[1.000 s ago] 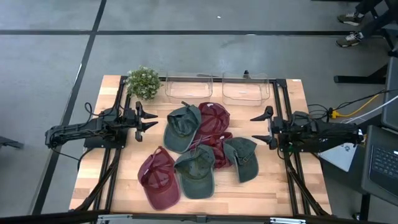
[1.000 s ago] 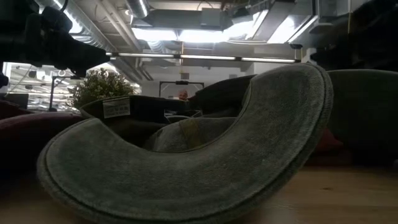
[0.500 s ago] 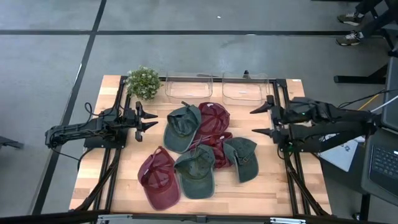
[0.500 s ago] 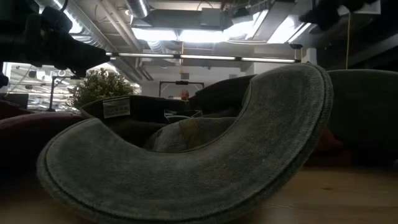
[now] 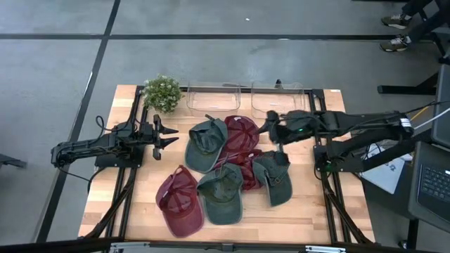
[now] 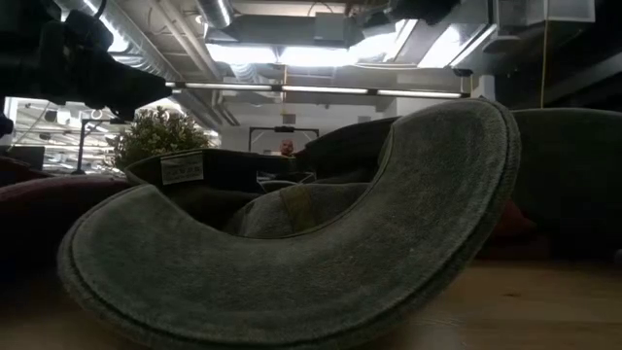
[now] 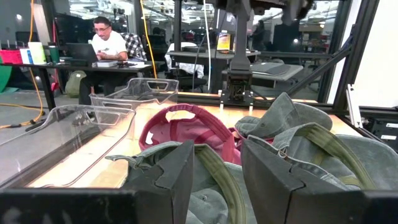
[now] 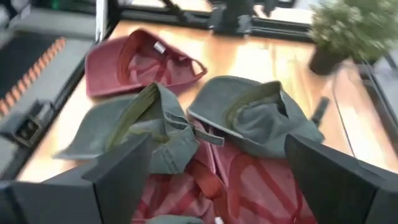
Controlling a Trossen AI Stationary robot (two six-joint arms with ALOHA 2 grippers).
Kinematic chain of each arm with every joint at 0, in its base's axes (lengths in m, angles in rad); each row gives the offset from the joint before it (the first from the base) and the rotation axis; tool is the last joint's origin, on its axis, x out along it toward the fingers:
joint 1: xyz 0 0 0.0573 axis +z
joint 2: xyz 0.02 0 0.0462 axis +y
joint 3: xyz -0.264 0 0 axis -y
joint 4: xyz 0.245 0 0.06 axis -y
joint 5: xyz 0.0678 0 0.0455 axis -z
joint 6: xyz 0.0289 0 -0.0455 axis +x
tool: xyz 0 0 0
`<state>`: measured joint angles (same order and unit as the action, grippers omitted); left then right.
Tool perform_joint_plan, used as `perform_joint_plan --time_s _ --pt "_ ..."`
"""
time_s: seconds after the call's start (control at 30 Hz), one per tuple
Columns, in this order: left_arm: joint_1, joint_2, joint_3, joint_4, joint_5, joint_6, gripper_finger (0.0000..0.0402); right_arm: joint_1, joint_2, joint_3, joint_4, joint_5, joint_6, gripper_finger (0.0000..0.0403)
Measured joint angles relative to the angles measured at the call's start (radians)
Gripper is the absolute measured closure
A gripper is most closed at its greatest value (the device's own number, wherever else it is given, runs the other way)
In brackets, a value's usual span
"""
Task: Pick & Place hat
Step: Put the top right red cap into the right transparent bin
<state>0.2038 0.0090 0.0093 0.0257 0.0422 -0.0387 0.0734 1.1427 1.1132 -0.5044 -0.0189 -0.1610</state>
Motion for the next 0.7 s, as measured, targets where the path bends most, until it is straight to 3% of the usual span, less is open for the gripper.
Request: perform_joint_plan --time_s 0.13,0.37,0.47,0.63,0.7 --pt "0.0 0.0 0.0 0.0 0.0 0.0 0.0272 0.037 0.089 0.034 0.005 0.0 -0.195 0.004" --pt "0.0 0.0 0.0 0.0 0.0 0.0 0.0272 0.072 0.185 0.062 0.08 -0.017 -0.204 0.004" --pt "0.0 0.0 0.0 0.0 0.0 0.0 0.0272 0.068 0.207 0.062 0.094 -0.097 -0.06 0.004" --pt "0.0 0.0 0.0 0.0 0.0 0.0 0.0272 0.02 0.22 0.062 0.084 -0.294 0.382 0.004" --pt "0.0 0.0 0.0 0.0 0.0 0.0 0.0272 -0.007 0.223 0.062 0.094 -0.31 0.467 0.004"
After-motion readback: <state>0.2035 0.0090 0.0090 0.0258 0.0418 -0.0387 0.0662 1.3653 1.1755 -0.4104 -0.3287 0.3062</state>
